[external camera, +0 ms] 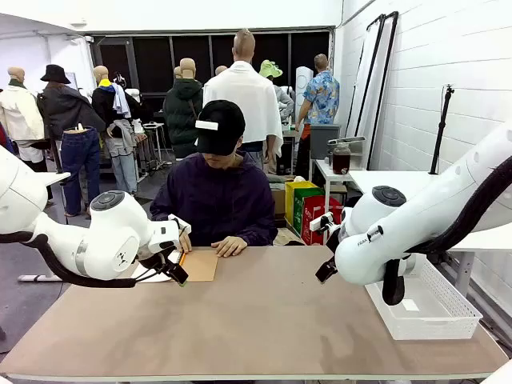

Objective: Sort the paper based on its condition.
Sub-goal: If a person hands you a paper, place it in the Organizing basket , and if it's crumpled, put it in the Trash can.

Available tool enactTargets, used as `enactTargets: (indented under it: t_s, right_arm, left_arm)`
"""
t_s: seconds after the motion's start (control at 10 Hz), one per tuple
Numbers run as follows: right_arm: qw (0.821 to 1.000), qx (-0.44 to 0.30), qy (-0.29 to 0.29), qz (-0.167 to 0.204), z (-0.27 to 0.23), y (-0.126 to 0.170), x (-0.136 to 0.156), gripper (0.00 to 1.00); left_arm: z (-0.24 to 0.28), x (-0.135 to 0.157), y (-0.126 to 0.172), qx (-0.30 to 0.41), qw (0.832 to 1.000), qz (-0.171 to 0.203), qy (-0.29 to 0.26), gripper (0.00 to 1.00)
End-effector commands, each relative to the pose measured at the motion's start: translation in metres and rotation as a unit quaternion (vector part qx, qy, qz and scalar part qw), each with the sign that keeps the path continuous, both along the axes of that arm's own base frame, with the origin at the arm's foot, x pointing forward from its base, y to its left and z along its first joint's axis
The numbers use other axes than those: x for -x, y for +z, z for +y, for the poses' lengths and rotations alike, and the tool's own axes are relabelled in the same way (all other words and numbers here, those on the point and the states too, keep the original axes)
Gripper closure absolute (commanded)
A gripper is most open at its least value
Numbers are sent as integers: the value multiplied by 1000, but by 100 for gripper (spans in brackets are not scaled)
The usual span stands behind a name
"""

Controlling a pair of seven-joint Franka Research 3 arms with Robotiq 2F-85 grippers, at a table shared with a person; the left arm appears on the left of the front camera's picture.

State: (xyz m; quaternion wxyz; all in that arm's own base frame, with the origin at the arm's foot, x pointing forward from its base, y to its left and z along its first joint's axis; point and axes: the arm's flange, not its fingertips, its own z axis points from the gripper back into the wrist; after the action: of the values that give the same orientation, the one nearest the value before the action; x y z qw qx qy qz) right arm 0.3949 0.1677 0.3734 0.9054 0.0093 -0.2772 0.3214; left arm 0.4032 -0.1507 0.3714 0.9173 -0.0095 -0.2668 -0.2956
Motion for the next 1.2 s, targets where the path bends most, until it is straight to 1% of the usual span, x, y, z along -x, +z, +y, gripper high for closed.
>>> enactTargets:
  t_s: [0.0,1.1]
  right_arm:
    - [1000,0,0,0,0,0,0,0]
    - [1000,0,0,0,0,0,0,0]
  left_arm:
    - [0,0,0,0,1000,0,0,0]
    - [0,0,0,0,1000,0,0,0]
